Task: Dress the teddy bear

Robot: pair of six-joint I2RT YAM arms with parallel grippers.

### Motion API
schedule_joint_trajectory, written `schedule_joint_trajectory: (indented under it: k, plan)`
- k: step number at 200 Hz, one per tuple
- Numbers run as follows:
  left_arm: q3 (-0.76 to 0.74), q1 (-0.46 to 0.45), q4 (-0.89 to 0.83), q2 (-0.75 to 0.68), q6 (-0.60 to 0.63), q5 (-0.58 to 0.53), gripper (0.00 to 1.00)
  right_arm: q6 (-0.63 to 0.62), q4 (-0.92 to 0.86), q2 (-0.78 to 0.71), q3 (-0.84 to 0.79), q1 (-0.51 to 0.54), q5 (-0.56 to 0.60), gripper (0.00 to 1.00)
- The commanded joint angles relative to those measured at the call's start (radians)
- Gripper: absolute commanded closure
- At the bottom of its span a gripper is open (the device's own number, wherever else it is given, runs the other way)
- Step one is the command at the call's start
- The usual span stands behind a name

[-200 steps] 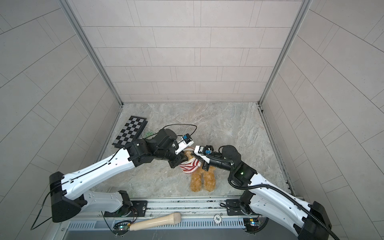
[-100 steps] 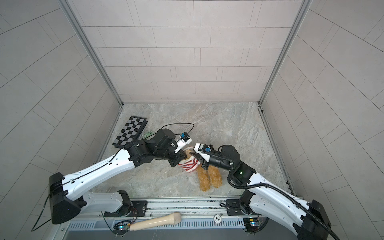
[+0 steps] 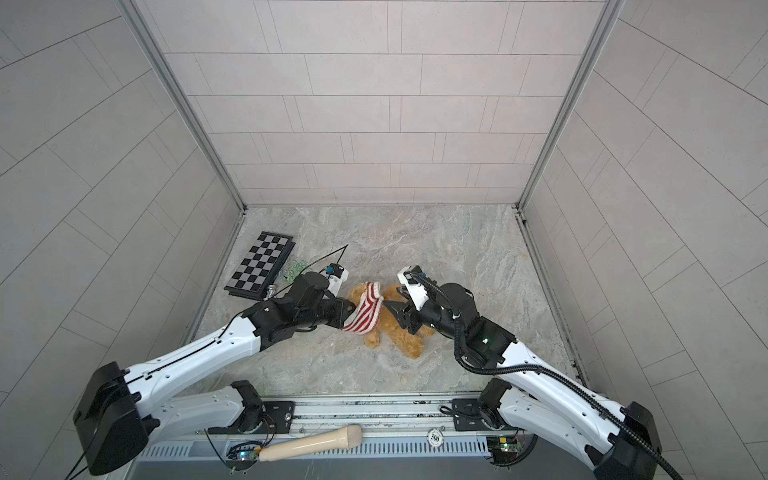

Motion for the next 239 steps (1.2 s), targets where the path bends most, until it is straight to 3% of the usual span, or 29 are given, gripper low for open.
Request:
schedule_joint_trajectory:
  k: [1,81,133,166,197,239]
  plan:
    - [-0.031,-0.004,0.105,-0.043,-0.096,-0.025,1.00,0.210,0.065,-0.012,-0.078,0.000,-0.030,0.39]
    - [-0.088,-0.008,0.167,-0.074,-0.126,0.011,1.00,0.228,0.326,0.188,-0.101,0.030,-0.112,0.59]
    - [-0.099,-0.015,0.178,-0.081,-0.125,0.020,1.00,0.232,0.380,0.278,-0.075,0.031,-0.113,0.76]
    - [-0.103,-0.016,0.176,-0.089,-0.121,0.017,1.00,0.210,0.322,0.261,-0.077,0.032,-0.051,0.95]
    - [-0.109,-0.015,0.153,-0.093,-0.108,-0.007,1.00,0.194,0.249,0.207,-0.099,0.031,0.038,1.00]
    - [-0.115,-0.014,0.123,-0.094,-0.084,-0.053,1.00,0.198,0.204,0.138,-0.143,0.030,0.104,1.00]
